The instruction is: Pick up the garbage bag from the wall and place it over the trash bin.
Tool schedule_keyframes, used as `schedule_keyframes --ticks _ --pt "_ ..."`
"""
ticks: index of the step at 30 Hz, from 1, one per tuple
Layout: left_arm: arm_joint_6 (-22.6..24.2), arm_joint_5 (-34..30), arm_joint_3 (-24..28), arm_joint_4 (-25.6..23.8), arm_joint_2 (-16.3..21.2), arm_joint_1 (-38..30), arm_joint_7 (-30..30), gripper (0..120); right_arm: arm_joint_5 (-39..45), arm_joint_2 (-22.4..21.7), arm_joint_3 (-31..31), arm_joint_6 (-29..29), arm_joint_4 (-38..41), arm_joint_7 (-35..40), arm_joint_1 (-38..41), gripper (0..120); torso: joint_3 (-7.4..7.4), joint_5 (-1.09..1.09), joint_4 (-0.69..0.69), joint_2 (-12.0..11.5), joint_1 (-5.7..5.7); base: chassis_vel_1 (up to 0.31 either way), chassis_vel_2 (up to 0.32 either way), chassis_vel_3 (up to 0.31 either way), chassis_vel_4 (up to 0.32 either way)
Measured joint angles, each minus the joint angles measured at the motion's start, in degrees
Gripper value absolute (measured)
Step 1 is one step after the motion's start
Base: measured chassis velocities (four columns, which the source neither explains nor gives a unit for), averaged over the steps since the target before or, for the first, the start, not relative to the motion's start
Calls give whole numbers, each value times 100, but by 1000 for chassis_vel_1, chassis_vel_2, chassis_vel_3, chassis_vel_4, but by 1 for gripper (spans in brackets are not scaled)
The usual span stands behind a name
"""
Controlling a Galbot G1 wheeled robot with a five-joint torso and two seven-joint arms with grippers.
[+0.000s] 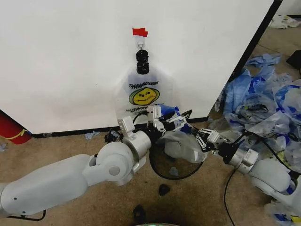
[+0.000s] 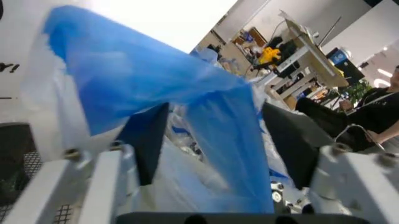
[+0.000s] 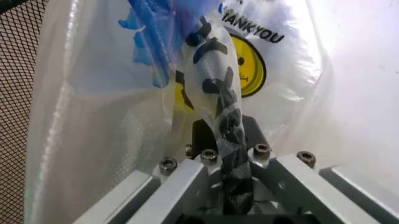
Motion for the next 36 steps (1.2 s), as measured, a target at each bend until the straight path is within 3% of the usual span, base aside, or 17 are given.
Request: schedule_keyframes --ticks 7,8,12,15,26,36 --pt "0 5 -42 -119 93 81 -27 32 -12 16 1 0 -16 24 9 0 0 0 0 0 0 0 0 0 0" --pt "-11 10 -62 -150 111 126 -32 24 -22 24 0 -1 -16 39 0 0 0 0 0 0 0 0 0 0 0" --pt "-21 10 -101 -174 134 178 -42 17 -34 38 6 -4 -17 58 -33 0 0 -1 0 0 0 0 0 0 0" --pt "-25 18 -220 -236 207 367 -42 1 -34 103 117 -12 -13 112 -193 0 0 0 0 0 0 0 0 0 0" --pt "-27 120 -529 -440 487 792 -33 0 212 195 373 -7 9 206 -457 0 0 -1 -1 0 0 0 0 0 0" --pt "-31 243 -979 -625 963 1396 124 0 1112 328 480 58 96 233 -660 0 0 -2 0 0 0 0 0 0 0"
